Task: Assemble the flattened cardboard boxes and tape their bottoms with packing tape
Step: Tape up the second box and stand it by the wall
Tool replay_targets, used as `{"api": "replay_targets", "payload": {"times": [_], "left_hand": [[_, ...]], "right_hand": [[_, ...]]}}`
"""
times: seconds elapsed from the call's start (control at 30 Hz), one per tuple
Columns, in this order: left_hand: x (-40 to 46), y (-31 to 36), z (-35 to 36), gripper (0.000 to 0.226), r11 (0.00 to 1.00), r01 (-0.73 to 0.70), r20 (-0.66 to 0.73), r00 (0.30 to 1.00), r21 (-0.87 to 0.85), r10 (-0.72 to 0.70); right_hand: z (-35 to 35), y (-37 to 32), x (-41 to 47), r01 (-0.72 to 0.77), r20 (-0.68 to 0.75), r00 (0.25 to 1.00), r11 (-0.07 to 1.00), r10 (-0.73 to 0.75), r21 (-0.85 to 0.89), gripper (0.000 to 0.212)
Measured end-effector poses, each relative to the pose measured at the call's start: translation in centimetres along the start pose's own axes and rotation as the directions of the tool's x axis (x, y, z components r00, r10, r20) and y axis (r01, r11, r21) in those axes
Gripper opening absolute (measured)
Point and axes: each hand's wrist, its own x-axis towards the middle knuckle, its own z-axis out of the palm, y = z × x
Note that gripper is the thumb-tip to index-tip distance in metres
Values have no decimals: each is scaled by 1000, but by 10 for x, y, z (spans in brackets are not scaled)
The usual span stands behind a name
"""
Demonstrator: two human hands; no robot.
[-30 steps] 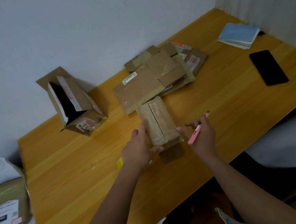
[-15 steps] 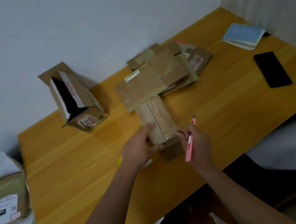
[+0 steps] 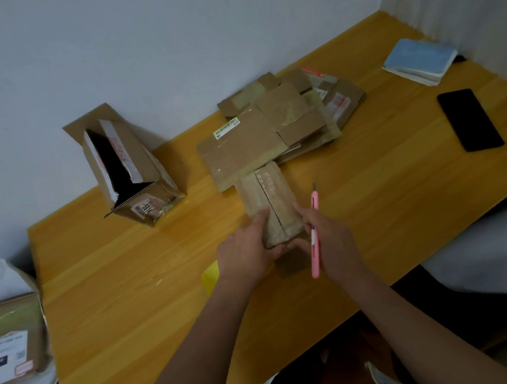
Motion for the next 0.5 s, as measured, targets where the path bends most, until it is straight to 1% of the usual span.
{"api": "replay_targets", "payload": {"times": [0.07,0.13,0.23,0.27,0.3,0.33,0.37,0.4,0.43,0.47,0.5], "left_hand": [[-1,1,0,76,1000,13,-4,1000,17,-13],[-2,4,2,75,998,5,-19,1000,55,-4],[-2,8,4,72,996,-5,-38,999,92,8],[-2,9,4,72,995,-4,-35,999,95,7],[-2,10,4,72,996,-2,-29,1000,94,5],[-2,10,3,73,996,-3,-21,1000,89,5],[-1,10,3,74,996,-6,-8,1000,85,6],[-1,10,1,75,997,-8,4,1000,79,8],[-1,10,0,75,997,-10,14,1000,74,9],[-1,10,1,76,997,-11,16,1000,74,10],[-2,10,2,76,997,-6,10,1000,79,6]], "right_hand": [[4,6,1,25,-61,998,999,-26,-21,61],[5,10,2,60,-89,994,998,-61,-22,52],[-2,14,7,81,-59,995,995,-77,60,33],[-4,15,8,57,-38,998,995,-54,85,36],[-5,16,7,23,-11,1000,992,-22,124,31],[-7,15,6,-22,21,1000,987,19,157,19],[-9,15,6,-75,51,997,970,65,231,11],[-12,12,7,-151,75,988,936,134,317,14],[-17,6,8,-264,116,965,852,237,453,20],[-23,1,11,-380,195,924,732,329,566,27],[-30,-2,15,-473,287,878,599,383,646,34]]}}
